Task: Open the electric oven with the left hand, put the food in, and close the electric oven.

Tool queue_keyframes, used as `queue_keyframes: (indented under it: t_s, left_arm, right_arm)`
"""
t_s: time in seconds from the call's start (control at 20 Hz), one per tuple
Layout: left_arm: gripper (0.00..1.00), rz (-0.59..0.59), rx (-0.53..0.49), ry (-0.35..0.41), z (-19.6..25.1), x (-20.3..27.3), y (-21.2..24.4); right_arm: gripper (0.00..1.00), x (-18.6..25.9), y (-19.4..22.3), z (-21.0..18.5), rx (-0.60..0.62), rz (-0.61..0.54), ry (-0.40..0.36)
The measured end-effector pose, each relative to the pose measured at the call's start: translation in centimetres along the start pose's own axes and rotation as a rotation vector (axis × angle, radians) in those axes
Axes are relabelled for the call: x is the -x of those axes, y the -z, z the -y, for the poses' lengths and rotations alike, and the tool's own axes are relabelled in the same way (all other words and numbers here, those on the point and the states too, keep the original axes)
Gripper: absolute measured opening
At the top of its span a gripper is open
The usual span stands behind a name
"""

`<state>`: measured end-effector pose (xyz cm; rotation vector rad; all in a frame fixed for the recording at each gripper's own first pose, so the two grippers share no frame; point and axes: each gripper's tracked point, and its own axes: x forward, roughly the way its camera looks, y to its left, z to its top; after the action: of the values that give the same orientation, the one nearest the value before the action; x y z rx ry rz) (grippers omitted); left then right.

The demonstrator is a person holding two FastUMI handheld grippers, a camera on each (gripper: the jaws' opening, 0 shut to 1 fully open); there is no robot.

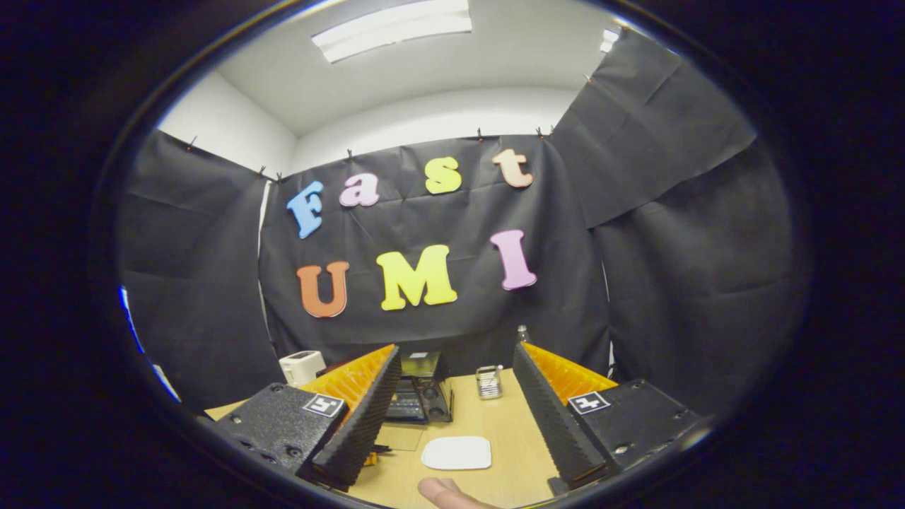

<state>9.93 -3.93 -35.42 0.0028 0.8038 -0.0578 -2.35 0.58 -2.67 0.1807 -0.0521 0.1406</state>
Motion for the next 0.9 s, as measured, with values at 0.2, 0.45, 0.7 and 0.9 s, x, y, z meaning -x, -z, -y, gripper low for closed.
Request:
queue_keyframes:
  t_s: [0.2, 0.45, 0.7, 0.9]
  left_arm:
    - [0.95, -0.020, 0.006, 0.002, 0.1, 0.2, -0.1]
    - [0.95, -0.005, 0.008, 0.004, 0.3, 1.0, -0.9]
    - [0.95, -0.004, 0.024, 0.017, 0.4, 1.6, -1.7]
    - [0.95, 0.022, 0.022, 0.012, 0.4, 2.4, -2.9]
  right_arm:
    - [0.97, 0.4, -0.1, -1.0, -0.001, 0.009, -0.033]
    - [0.96, 0.2, 0.6, -1.1, 0.002, 0.000, -0.036]
    - [0.96, -0.3, 1.7, -1.0, 0.016, -0.024, -0.044]
    - [0.96, -0.5, 2.2, -0.4, 0.019, -0.041, -0.041]
